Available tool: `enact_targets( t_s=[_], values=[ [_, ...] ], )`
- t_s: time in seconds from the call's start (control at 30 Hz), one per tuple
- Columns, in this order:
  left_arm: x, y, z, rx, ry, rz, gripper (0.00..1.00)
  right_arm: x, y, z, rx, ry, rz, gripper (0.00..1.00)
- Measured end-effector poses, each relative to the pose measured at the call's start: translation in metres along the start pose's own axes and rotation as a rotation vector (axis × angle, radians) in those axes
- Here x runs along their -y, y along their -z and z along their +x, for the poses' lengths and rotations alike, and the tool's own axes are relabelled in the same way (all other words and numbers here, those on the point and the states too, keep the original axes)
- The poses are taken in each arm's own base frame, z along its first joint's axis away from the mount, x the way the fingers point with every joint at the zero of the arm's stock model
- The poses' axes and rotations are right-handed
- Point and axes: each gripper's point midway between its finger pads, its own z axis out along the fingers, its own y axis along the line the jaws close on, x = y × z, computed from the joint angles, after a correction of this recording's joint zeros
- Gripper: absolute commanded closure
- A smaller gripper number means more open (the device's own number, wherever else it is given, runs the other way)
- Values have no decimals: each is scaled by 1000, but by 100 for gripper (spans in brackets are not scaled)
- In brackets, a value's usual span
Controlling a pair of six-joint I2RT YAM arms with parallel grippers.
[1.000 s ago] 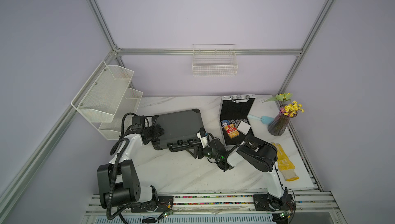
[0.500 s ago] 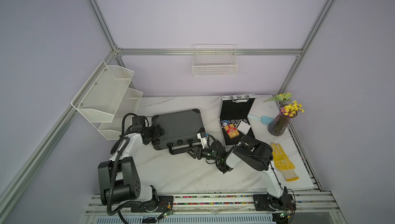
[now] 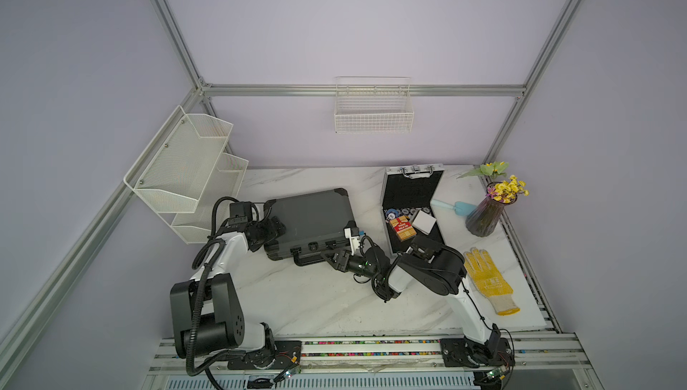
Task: Open the poker set cases
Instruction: Pick up the poker set case from the center of the board.
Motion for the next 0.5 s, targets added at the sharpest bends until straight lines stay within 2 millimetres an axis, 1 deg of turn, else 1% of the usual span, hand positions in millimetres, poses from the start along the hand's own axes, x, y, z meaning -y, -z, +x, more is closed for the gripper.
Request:
enact_targets(
  t_s=[0.1,0.2,0.23,0.3,0.37,0.4,0.5],
  values=[
    [3,8,0,24,-10,6,14,3,0,-6,29,-40,10,65],
    [11,22,-1,65,-45,2,14,7,1,-13,56,-117,23,74],
    [17,28,-2,83,-66,13,14,11,1,-13,54,-167,35,77],
    [37,41,-2,119,-135,58,14,23,1,-11,44,-266,72,82],
    [54,55,-1,158,-206,97,14,19,1,-13,49,-352,52,85],
    [60,63,-2,179,-232,109,14,18,0,-13,47,-388,47,87],
    [68,81,-5,243,-295,115,14,17,-1,-14,46,-438,45,86]
  ],
)
